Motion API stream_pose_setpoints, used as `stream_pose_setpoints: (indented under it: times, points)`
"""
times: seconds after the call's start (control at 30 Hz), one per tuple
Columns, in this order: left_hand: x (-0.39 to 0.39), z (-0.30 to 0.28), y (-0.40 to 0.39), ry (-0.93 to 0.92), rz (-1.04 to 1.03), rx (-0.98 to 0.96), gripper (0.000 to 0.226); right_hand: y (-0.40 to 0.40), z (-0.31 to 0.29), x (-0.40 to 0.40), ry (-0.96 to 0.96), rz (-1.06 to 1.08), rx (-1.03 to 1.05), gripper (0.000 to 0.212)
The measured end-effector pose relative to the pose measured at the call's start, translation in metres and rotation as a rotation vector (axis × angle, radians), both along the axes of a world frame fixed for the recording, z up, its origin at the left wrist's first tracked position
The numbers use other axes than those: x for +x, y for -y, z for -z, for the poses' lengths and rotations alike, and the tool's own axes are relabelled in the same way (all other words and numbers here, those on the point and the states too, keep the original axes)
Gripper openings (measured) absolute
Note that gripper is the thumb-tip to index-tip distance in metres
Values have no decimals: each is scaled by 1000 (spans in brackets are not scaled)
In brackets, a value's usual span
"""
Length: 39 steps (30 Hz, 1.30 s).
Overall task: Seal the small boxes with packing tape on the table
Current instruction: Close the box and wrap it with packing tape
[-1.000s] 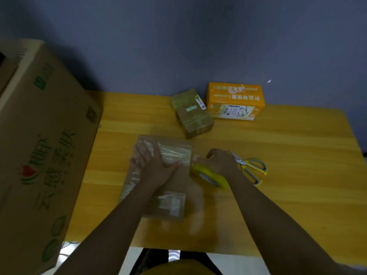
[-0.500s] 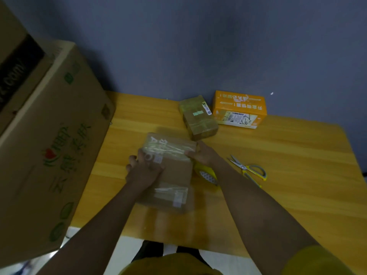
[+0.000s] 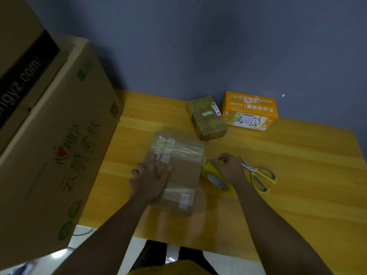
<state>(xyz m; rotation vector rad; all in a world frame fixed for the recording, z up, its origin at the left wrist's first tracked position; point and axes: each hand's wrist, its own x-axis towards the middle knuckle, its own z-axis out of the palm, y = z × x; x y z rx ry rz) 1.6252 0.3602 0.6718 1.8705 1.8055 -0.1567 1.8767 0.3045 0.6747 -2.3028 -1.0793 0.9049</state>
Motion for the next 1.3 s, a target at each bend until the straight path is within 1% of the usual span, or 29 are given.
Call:
stream_pose_setpoints:
  times: [0.1,0.2,0.27,0.33,0.37,0.4,0.47,0.5,0.53,0.57,0.6,0.63,0.67,0.7,0.77,0.8,0.87,0.93,0.97,1.03,1.07,1.1,1.17,1.2,1.3]
  points:
    - [-16,2,-13,50,-24,-18,88,-17,-31,-6,62,-68,-7,38]
    - [-24,5,-34,195,-53,-121,82,-38,-75,-16,180,-141,-10,39]
    - [-23,6,-47,324,-30,-229,80,-55,-102,-21,241,-191,-45,44]
    - [-18,14,-62,474,49,-345,92,-71,-123,-25,278,-241,-143,44]
    - [-16,22,-69,513,104,-386,98,-79,-132,-27,306,-258,-183,43]
    - [-15,31,-78,509,134,-412,99,-85,-143,-31,333,-276,-210,40]
    - [-10,29,-96,391,184,-391,89,-91,-161,-36,336,-322,-239,37]
    - [-7,20,-103,313,219,-346,77,-90,-170,-38,295,-346,-241,40]
    - [-3,11,-109,319,223,-292,60,-87,-176,-37,228,-359,-224,42]
    - [3,-8,-113,411,264,-230,46,-85,-179,-34,128,-345,-194,48]
    - [11,-24,-115,554,269,-209,37,-82,-179,-32,23,-305,-155,56]
    - [20,-40,-112,676,253,-219,35,-79,-177,-32,-44,-265,-112,65]
    - [28,-54,-106,722,272,-258,39,-78,-176,-35,-60,-244,-73,70]
    - [35,-65,-98,726,339,-293,51,-78,-175,-37,-38,-242,-50,71]
    - [44,-68,-81,593,501,-292,79,-78,-173,-38,-7,-247,-39,64]
    - [44,-63,-75,536,512,-259,83,-76,-173,-36,-22,-235,-49,60]
    - [43,-52,-73,509,450,-226,75,-66,-171,-27,-69,-198,-65,58]
    - [41,-51,-75,565,376,-246,66,-53,-166,-21,-94,-131,-60,67]
    - [39,-53,-76,620,350,-255,62,-47,-164,-21,-120,-95,-43,65]
    - [36,-60,-82,725,274,-311,57,-39,-157,-24,-203,-11,32,47]
    - [35,-62,-86,748,250,-337,56,-37,-155,-26,-209,17,68,40]
    - [34,-62,-90,753,245,-348,55,-36,-155,-28,-181,24,92,40]
    - [32,-59,-94,740,251,-348,55,-32,-153,-23,-98,30,97,63]
    - [32,-57,-95,749,245,-350,54,-30,-154,-20,-59,32,54,70]
    - [39,-58,-94,799,243,-367,49,-14,-151,-2,59,-21,-143,68]
